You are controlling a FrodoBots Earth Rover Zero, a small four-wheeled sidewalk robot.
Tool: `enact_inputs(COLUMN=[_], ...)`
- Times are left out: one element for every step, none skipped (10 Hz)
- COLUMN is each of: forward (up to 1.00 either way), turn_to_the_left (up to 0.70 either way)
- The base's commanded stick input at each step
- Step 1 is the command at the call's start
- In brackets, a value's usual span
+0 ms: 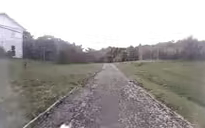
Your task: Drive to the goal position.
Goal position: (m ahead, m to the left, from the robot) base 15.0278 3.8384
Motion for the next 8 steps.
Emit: enact_inputs(forward=[1.00,1.00,1.00,1.00,1.00,1.00,1.00,1.00], turn_to_the_left=[0.00,0.00,0.00,0.00,0.00,0.00,0.00,-0.02])
